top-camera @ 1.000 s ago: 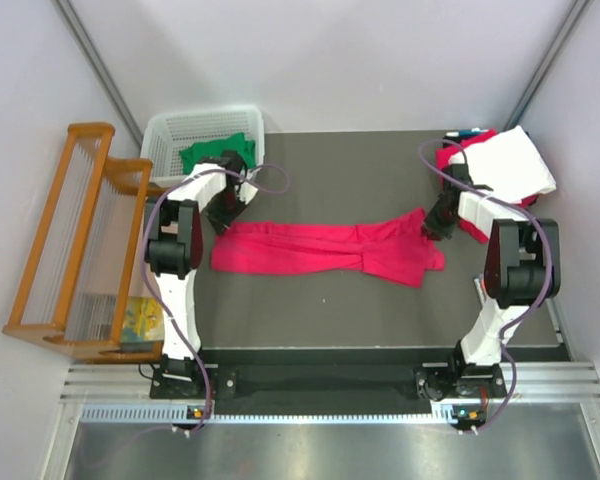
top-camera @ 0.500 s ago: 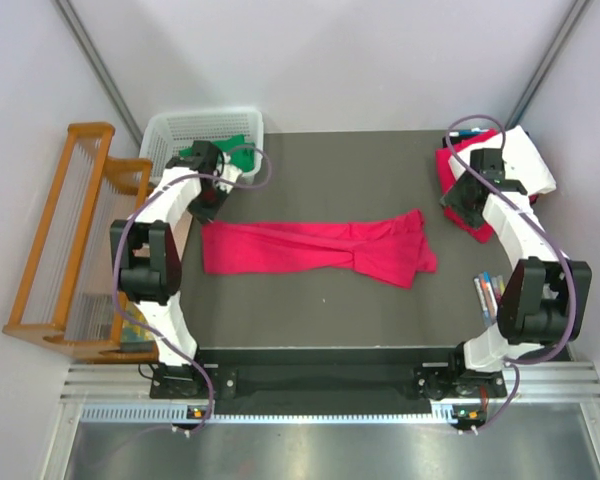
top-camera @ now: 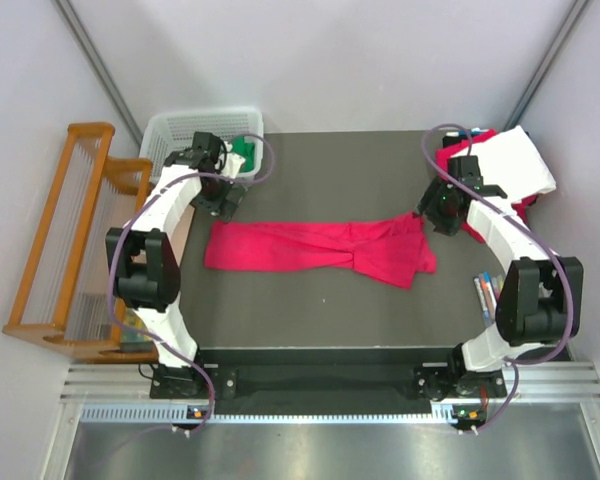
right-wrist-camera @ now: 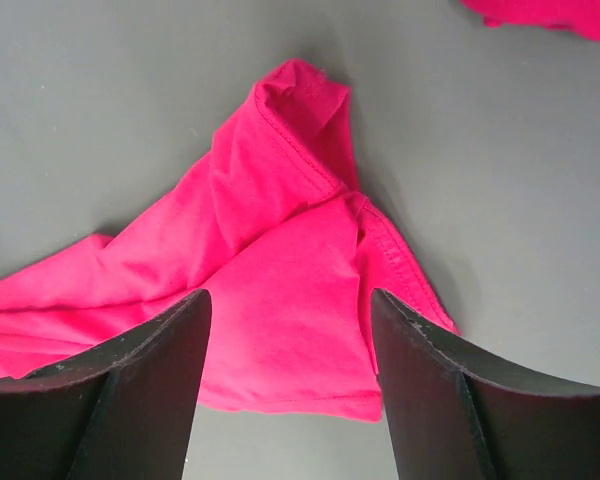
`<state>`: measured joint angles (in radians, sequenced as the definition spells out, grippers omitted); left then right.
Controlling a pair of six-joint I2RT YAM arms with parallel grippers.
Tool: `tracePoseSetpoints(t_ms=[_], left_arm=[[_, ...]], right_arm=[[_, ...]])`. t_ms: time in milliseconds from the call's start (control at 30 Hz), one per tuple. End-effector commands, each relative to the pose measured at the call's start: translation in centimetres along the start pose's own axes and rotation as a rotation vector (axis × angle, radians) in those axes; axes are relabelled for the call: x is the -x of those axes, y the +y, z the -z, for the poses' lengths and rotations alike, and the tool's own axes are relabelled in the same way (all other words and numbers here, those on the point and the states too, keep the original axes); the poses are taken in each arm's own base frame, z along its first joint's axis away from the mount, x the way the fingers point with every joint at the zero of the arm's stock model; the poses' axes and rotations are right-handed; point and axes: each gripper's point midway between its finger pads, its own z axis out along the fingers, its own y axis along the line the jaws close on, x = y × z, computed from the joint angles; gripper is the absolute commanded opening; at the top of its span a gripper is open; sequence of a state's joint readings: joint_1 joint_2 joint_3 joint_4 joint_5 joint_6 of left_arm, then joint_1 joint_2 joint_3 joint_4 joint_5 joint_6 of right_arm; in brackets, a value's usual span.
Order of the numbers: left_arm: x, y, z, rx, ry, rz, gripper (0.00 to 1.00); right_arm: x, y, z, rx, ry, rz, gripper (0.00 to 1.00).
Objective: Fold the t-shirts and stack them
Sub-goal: Fold the tshirt
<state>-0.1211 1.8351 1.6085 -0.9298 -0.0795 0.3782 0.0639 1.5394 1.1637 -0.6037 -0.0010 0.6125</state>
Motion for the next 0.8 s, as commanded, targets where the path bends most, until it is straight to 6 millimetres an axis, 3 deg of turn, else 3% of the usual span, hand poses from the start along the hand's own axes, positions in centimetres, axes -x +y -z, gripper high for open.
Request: tracePoseSetpoints(t_ms=[0, 133, 267, 500, 700, 767], left_arm=[[1.2, -1.7, 2.8, -0.049, -0.089, 0.040, 0.99], [1.7, -8.4, 2.7, -0.102, -0.108, -0.075, 0.99], [1.7, -11.5, 1.0, -0.156, -0.093, -0.095, 0.99], [0.5, -11.3, -4.4, -0.135, 0.010, -0.075, 0.98], [-0.1, -9.0, -6.6, -0.118, 0.029, -0.023, 0.97], [-0.8, -8.3, -7.3, -0.101, 0.049, -0.013, 0.97]], right_arm=[[-0.3, 2.6, -0.7, 0.078, 0.002, 0.033, 0.65], [-2.4, 3.6, -2.3, 0.090, 0.057, 0.035, 0.64], [-4.3, 4.5, -3.6, 0.120, 0.123, 0.032, 0.62], [-8.0, 6.2, -5.5, 0.153, 0.234, 0.060, 0.61], [-8.0, 5.7, -6.7, 0.126, 0.239, 0.059, 0.54], [-7.9, 5.4, -7.3, 0.114, 0.246, 0.055, 0.48]])
